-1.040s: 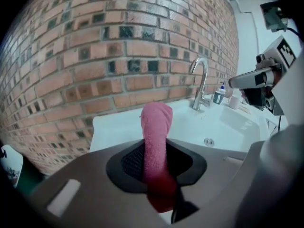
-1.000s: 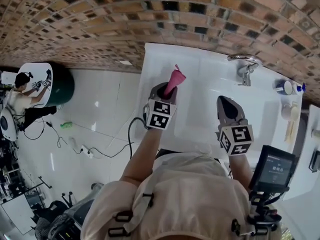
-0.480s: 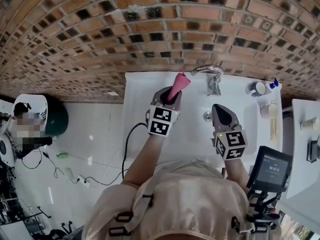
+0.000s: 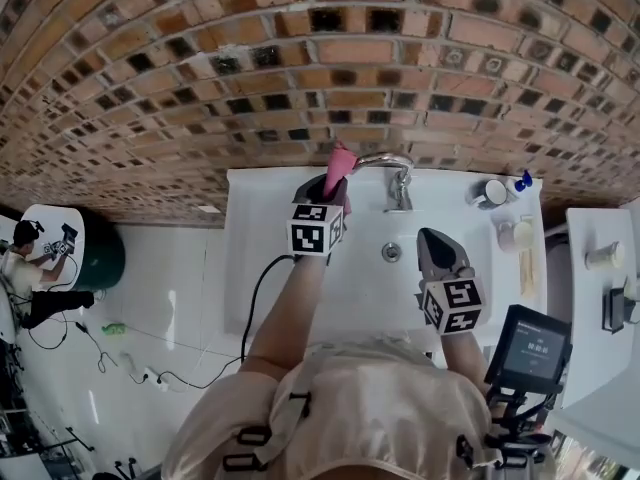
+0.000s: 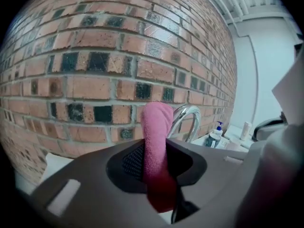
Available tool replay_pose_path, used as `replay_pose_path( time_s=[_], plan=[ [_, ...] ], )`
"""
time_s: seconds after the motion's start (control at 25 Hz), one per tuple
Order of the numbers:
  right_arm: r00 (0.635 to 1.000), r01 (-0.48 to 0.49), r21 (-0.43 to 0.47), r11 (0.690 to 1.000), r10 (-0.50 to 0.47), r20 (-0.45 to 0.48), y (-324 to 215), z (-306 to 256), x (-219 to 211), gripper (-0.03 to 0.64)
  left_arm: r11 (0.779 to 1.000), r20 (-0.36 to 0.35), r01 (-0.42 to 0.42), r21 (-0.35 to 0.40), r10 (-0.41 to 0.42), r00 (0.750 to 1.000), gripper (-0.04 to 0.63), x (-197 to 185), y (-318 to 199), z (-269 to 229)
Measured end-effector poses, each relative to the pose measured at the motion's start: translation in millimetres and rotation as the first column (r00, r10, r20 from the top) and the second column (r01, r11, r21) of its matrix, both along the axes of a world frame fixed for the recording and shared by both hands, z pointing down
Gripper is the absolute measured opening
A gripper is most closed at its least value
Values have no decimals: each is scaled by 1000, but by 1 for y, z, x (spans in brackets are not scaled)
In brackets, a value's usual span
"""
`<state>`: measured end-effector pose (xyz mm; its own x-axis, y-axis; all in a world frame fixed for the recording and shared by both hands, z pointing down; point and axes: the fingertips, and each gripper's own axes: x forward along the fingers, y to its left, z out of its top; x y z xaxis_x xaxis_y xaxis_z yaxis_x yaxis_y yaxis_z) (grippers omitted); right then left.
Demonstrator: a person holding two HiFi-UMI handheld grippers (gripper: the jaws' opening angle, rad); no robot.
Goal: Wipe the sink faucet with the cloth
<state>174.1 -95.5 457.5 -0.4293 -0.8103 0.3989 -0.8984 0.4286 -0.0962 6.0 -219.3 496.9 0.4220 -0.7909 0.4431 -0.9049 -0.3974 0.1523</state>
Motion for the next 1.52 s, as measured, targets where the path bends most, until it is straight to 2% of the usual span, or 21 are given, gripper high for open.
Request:
replay_pose_path(
  time_s=[0.12, 0.32, 0.4, 0.56, 0.68, 0.8, 0.92, 1.08, 1.4, 1.52],
  plan=[
    [1000, -1, -14, 1000, 0, -1, -1, 5, 9, -12, 1000, -62, 8, -4, -8, 998, 101, 11, -8, -5],
    [1000, 1, -17, 1000, -1, 3, -2, 9, 15, -12, 999, -33, 11, 49, -10, 999, 101, 28, -10, -27],
    [1000, 5, -15, 1000, -5, 7, -1, 9, 16, -12, 996, -42, -12, 83, 16, 999, 101, 39, -8, -39],
    [1000, 1, -12, 1000, 0, 18, 1, 11, 16, -12, 987, -4, -75, 140, 76, 997, 101, 64, -7, -59],
    [1000, -7, -17, 1000, 7, 17, 5, 14, 19, -12, 978, -15, -137, 156, 141, 990, 101, 89, -3, -65],
    [999, -29, -29, 999, 29, 15, 7, 18, 29, -12, 967, -2, -212, 142, 214, 977, 101, 122, 0, -53],
    [999, -49, -32, 998, 49, 15, 7, 20, 37, -12, 956, 53, -267, 119, 262, 964, 101, 145, -3, -32],
    [997, -71, -41, 997, 71, 12, 7, 26, 47, -12, 946, 97, -319, 49, 313, 945, 101, 162, -6, 4],
    [995, -103, -58, 993, 103, -2, 5, 33, 63, -12, 938, 116, -336, -82, 344, 932, 101, 167, -5, 68],
    [994, -107, -45, 993, 107, -3, 2, 29, 63, -12, 942, 90, -328, -73, 334, 938, 101, 164, 1, 60]
  ],
)
